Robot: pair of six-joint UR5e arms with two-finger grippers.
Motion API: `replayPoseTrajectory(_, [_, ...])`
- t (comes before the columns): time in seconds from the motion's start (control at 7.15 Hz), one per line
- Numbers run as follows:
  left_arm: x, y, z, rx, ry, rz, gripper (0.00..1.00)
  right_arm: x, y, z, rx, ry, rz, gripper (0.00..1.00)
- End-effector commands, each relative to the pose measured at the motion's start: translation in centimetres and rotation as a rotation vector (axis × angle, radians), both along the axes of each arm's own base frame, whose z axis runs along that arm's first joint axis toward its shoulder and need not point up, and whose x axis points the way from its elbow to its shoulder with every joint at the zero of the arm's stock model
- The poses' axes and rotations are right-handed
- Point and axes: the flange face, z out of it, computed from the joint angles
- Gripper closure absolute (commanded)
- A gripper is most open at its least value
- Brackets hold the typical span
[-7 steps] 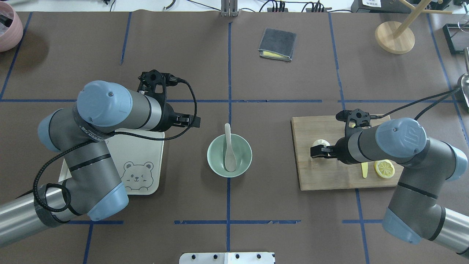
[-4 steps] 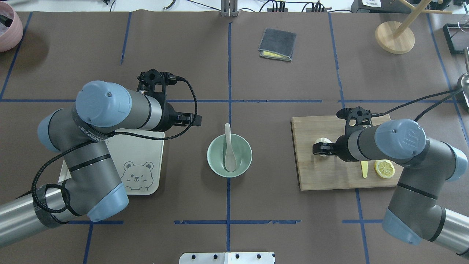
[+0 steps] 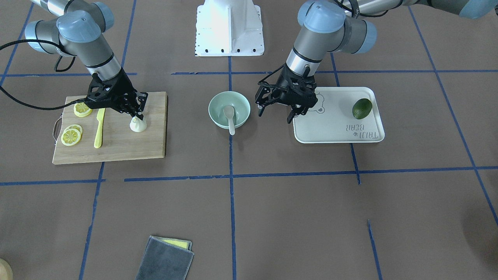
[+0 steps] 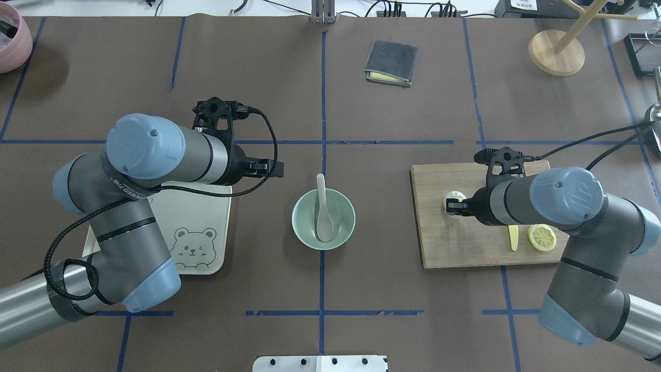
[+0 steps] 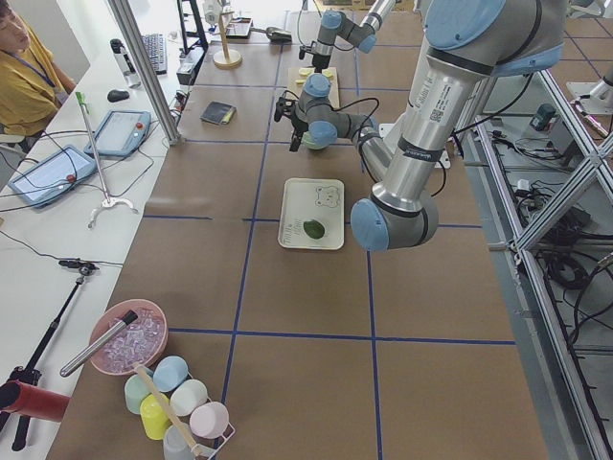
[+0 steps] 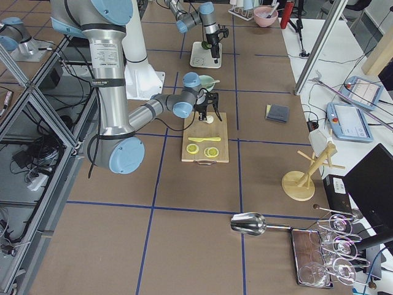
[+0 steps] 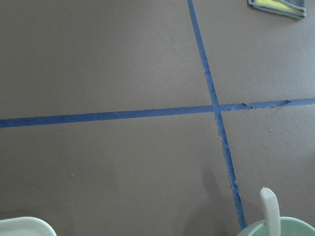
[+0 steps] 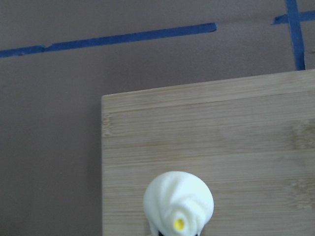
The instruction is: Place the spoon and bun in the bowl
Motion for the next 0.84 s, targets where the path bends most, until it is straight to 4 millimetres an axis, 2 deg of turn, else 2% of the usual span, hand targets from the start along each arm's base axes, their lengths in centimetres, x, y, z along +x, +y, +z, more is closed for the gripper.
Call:
replayPoseTrajectory(0.0, [-3.2, 1.8, 0.6, 0.026, 0.012, 0.015, 0.05, -1.9, -0.7, -6.3, 0.014, -0.041, 0.000, 0.99])
replayPoseTrajectory(0.14, [-4.8, 1.7, 1.6, 0.070, -0.015, 0.025, 0.05, -4.7, -0.6, -11.7, 0.007, -0.041, -0.024, 0.96])
replayPoseTrajectory(0.28, [-7.7, -0.1, 1.9, 0.124, -0.038, 0.008, 0.05, -7.6, 1.3, -15.8, -0.020, -0.067, -0.050, 0.94])
replayPoseTrajectory(0.42, [-9.8, -1.2, 2.5, 0.126, -0.030, 0.072, 0.05, -10.2, 3.5, -19.0, -0.048, -0.112, -0.053, 0.91])
replayPoseTrajectory(0.56, [-11.3, -2.0, 3.1, 0.115, -0.029, 0.080, 0.05, -12.0, 4.8, -20.6, -0.040, -0.128, -0.039, 0.91])
replayPoseTrajectory(0.7, [-11.3, -2.0, 3.3, 0.113, -0.032, 0.078, 0.05, -13.6, 4.5, -21.7, -0.047, -0.131, -0.034, 0.83])
